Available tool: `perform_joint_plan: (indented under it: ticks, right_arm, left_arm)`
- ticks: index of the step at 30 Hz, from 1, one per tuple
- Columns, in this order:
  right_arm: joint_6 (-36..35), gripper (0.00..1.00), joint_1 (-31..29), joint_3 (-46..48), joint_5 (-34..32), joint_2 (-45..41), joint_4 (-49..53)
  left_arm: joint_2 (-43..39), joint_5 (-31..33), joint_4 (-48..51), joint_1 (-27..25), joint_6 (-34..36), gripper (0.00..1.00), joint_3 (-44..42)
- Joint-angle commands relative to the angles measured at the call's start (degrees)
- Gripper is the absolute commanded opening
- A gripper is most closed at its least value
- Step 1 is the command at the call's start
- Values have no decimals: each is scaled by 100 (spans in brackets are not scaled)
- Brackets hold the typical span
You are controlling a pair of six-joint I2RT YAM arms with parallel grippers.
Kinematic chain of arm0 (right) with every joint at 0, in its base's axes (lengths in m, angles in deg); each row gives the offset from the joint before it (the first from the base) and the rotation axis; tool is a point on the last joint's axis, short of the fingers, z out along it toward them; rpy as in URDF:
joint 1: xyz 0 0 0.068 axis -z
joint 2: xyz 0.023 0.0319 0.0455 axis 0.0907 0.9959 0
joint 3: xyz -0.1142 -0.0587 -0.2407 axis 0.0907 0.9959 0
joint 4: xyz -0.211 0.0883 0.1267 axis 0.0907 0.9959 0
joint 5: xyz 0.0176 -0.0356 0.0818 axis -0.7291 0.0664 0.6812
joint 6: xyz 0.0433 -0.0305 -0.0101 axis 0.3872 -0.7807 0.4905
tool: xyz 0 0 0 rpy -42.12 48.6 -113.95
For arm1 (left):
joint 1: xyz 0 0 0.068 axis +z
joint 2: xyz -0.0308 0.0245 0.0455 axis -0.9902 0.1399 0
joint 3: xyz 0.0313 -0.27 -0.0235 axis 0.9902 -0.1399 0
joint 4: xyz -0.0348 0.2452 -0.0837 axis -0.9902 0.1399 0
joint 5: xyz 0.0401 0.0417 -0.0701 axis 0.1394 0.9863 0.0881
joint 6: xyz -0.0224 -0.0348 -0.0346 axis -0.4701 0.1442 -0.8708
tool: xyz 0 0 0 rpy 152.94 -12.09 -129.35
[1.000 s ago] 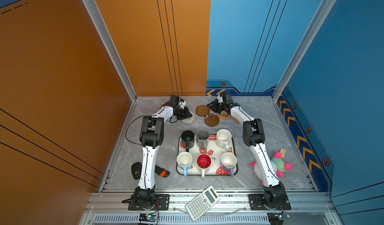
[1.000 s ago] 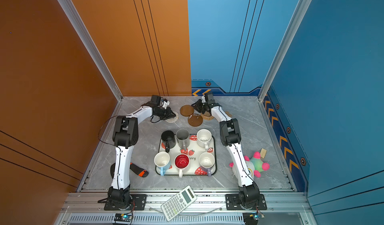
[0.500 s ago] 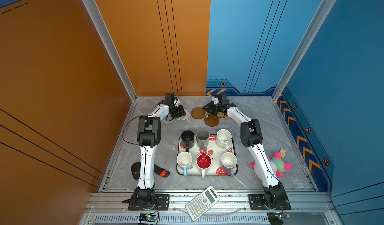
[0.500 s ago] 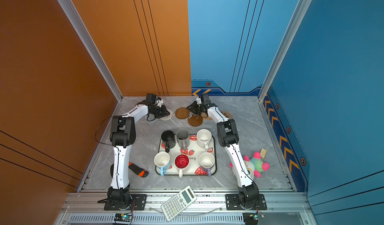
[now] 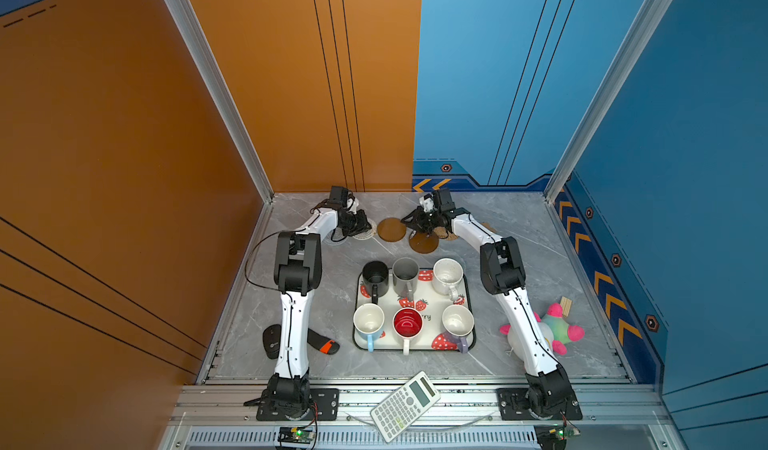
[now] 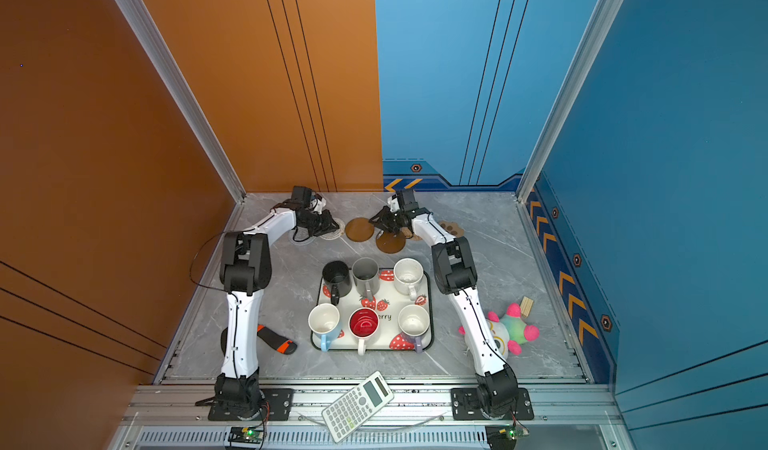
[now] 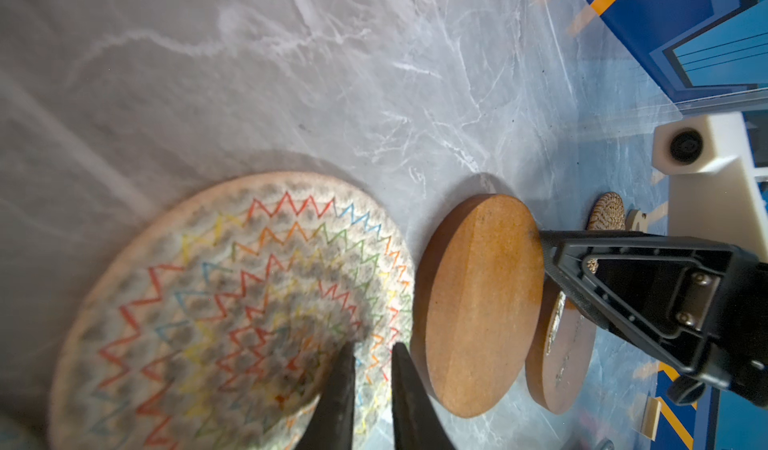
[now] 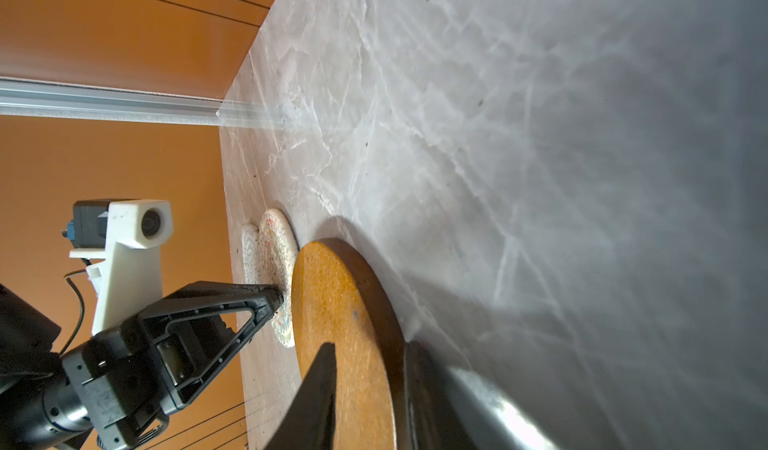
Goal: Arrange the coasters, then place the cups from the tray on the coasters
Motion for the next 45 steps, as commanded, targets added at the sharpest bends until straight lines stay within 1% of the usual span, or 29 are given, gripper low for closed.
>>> perform_joint_plan:
  ticks: [1, 5, 7, 11, 15, 19, 22, 25, 27, 30, 33, 34, 40, 45]
  right_arm:
    - [-156, 28, -25, 188, -128, -80, 684]
    - [-143, 28, 43, 39, -99, -176, 684]
    - [-138, 31, 77, -60, -90, -245, 684]
    - [-109, 31, 160, -240, -80, -423, 637]
    - [-42, 34, 247, -214, 186, -679, 543]
    - [-265, 35, 378, 386, 243, -1284, 535]
    - [-505, 35, 480, 1101, 188, -1874, 535]
    - [-734, 35, 586, 1900, 144, -2442, 547]
    - [-886, 33, 651, 2434, 84, -2770, 565]
    - [-1129, 24, 739, 3131, -41, -3164, 658]
    - [-1418, 3, 801, 3687, -186, -3380, 910]
    - [-1498, 0, 804, 3795, -224, -3431, 974]
    - [-1764, 0, 864, 4319, -349, -3475, 1132]
    - [-1835, 0, 868, 4443, -307, -3300, 1132]
  left_arm:
    - [20, 67, 220, -91, 107, 19, 161]
    - [-89, 76, 214, -127, 98, 22, 172]
    - [-155, 76, 218, -123, 72, 24, 232]
    - [-267, 89, 220, -144, 3, 28, 417]
    - [-430, 80, 219, -178, -76, 31, 574]
    - [-696, 90, 213, -268, -43, 32, 482]
    - [-869, 48, 220, -413, -1, 32, 380]
    - [-955, -134, 226, -602, 32, 31, 333]
    - [-959, -225, 294, -716, 2, 29, 337]
    - [-1001, -302, 393, -901, 66, 26, 270]
    - [-1054, -317, 430, -1059, 98, 24, 105]
    - [-1071, -344, 434, -1104, 113, 24, 57]
    - [-848, -390, 676, -1313, 221, 21, 129]
    - [-551, -425, 737, -1323, 168, 19, 231]
